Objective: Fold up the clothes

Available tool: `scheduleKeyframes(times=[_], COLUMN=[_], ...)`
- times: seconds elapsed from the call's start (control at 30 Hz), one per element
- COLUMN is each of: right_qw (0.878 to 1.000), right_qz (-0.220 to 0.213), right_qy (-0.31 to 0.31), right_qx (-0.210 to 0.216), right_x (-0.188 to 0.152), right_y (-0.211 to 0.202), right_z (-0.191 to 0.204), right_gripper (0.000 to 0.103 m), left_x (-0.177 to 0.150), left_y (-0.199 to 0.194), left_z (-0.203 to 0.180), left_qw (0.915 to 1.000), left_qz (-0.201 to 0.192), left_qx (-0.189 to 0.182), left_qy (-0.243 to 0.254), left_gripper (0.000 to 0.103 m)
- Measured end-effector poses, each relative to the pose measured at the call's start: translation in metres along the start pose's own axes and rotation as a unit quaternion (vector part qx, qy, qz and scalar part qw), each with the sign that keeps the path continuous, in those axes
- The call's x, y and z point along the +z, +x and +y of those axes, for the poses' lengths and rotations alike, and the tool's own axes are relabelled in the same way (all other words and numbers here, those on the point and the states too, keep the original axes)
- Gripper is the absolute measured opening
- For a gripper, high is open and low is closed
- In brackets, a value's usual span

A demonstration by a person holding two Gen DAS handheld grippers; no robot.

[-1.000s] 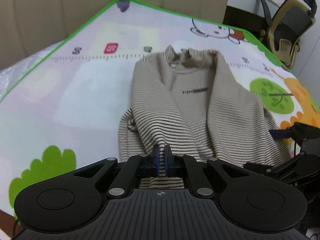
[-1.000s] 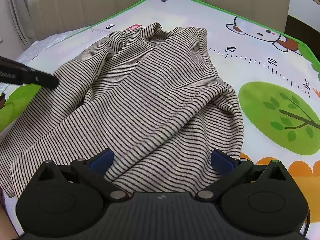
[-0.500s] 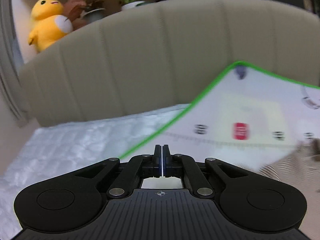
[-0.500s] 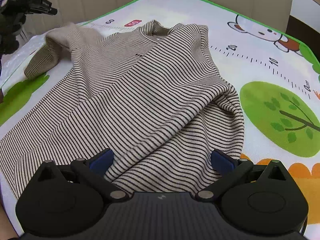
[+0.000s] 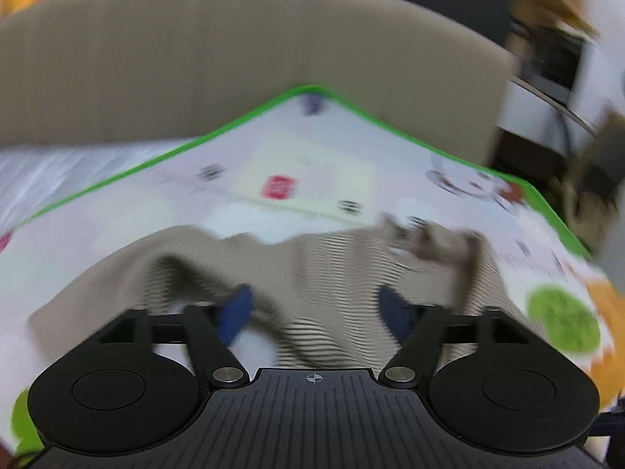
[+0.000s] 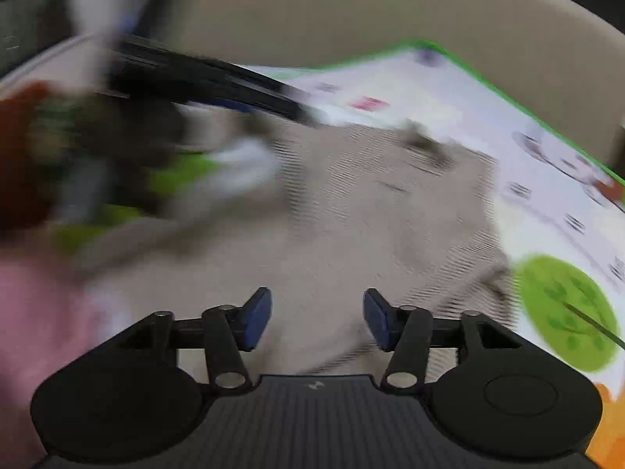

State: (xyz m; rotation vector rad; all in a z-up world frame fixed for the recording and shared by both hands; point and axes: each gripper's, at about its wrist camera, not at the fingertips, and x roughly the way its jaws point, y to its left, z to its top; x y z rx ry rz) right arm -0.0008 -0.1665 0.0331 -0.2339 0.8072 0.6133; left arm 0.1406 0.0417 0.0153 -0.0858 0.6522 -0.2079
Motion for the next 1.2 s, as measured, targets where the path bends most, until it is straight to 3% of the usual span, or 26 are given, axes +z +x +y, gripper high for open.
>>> scheduleKeyframes(times=[0.07, 0.17, 0.23, 0.3, 0.4, 0.5, 0.57, 0.7, 0.8, 0.93, 1.03, 1.1, 1.2], right_qw=[0.999, 0.997, 0.993, 0.992, 0.996, 0.99, 0.975, 0.933, 0.917, 0.893, 0.889, 0.891, 0.896], right_qz=[0.002, 0.032, 0.057, 0.057, 0.028, -0.02, -0.055, -0.106, -0.122, -0.142, -0.149, -0.146, -0.148], right_qy=[-0.015, -0.065, -0.107, -0.111, -0.066, -0.003, 0.054, 0.156, 0.206, 0.269, 0.275, 0.264, 0.249], right_qx=[0.031, 0.017, -0.013, -0.024, -0.057, -0.142, -0.208, -0.307, -0.319, -0.333, -0.335, -0.339, -0.335], right_x=[-0.005, -0.02, -0.031, -0.03, -0.008, 0.019, 0.038, 0.06, 0.061, 0.064, 0.072, 0.079, 0.092], right_y=[-0.001, 0.029, 0.05, 0.052, 0.028, -0.015, -0.048, -0.103, -0.115, -0.13, -0.127, -0.13, -0.126], right_z=[0.025, 0.059, 0.073, 0.068, 0.031, -0.039, -0.095, -0.185, -0.213, -0.249, -0.258, -0.253, -0.245], right_gripper=[0.073, 0.068, 0.024, 0.01, 0.009, 0.009, 0.009, 0.009, 0.009, 0.003, 0.0, 0.0, 0.0], left_x=[-0.008, -0.026, -0.04, -0.05, -0.048, -0.044, -0.045, -0.051, -0.05, -0.033, -0.018, -0.013, -0.018], left_y=[0.005, 0.014, 0.02, 0.023, 0.019, 0.017, 0.017, 0.007, 0.0, -0.004, -0.003, 0.002, 0.005], left_z=[-0.008, -0.007, 0.001, 0.014, 0.029, 0.042, 0.043, 0.04, 0.035, 0.032, 0.039, 0.051, 0.075], left_qw=[0.9999, 0.9992, 0.9961, 0.9901, 0.9847, 0.9771, 0.9752, 0.9689, 0.9695, 0.9867, 0.9932, 0.9906, 0.9788], left_qz=[0.0, 0.033, 0.085, 0.134, 0.156, 0.172, 0.182, 0.201, 0.191, 0.115, 0.068, 0.068, 0.093], left_qx=[-0.013, -0.022, -0.013, -0.002, 0.002, -0.002, -0.002, -0.009, -0.02, -0.038, -0.034, -0.026, -0.022], left_qy=[0.002, -0.002, -0.018, -0.043, -0.079, -0.126, -0.126, -0.144, -0.152, -0.108, -0.089, -0.116, -0.181], left_gripper=[0.086, 0.087, 0.087, 0.084, 0.083, 0.083, 0.083, 0.09, 0.09, 0.093, 0.096, 0.096, 0.096])
